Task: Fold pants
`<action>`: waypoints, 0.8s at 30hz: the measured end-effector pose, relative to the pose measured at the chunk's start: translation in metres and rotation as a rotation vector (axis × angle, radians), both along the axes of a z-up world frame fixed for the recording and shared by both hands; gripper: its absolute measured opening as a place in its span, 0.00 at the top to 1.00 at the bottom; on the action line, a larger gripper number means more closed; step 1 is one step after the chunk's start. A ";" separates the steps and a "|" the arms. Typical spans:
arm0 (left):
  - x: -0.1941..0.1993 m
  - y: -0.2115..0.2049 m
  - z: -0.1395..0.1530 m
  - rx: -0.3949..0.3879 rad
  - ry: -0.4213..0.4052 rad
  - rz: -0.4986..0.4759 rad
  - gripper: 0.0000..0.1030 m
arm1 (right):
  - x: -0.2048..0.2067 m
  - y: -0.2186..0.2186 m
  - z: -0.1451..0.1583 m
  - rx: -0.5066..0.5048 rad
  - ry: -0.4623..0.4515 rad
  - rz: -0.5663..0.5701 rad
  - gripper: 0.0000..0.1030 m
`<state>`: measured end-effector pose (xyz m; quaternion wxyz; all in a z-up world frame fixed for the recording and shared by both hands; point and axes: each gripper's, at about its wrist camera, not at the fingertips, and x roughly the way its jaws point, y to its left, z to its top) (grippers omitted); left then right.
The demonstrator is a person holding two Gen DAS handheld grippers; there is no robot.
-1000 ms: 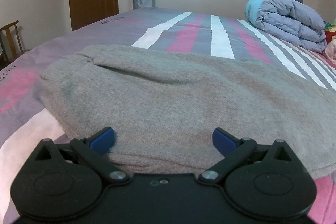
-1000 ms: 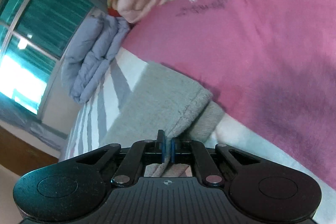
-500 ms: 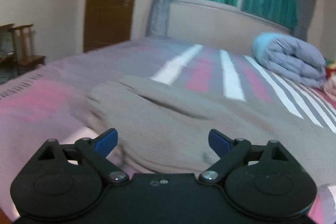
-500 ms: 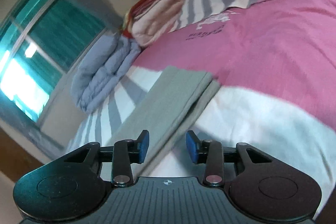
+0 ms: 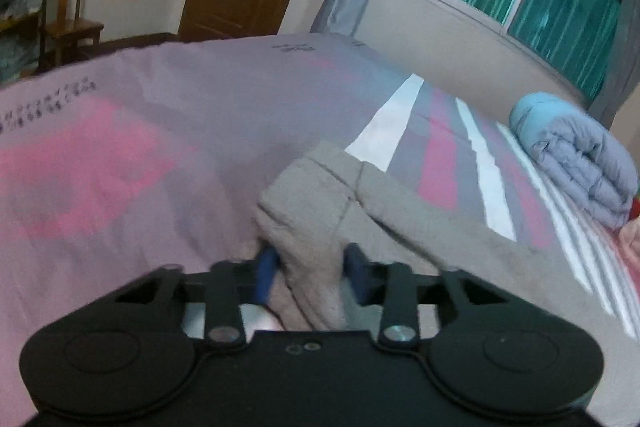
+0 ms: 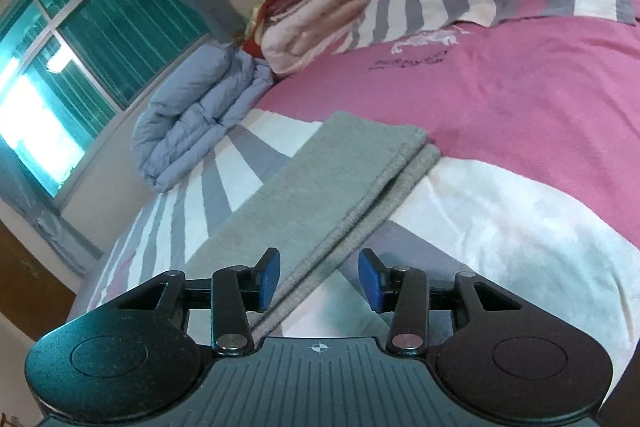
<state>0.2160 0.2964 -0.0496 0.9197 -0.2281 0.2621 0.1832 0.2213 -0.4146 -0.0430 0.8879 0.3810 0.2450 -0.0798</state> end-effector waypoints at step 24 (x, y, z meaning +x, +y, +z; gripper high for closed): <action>-0.020 -0.076 0.020 0.232 -0.020 -0.092 0.36 | -0.003 -0.066 -0.007 0.186 -0.100 -0.131 0.54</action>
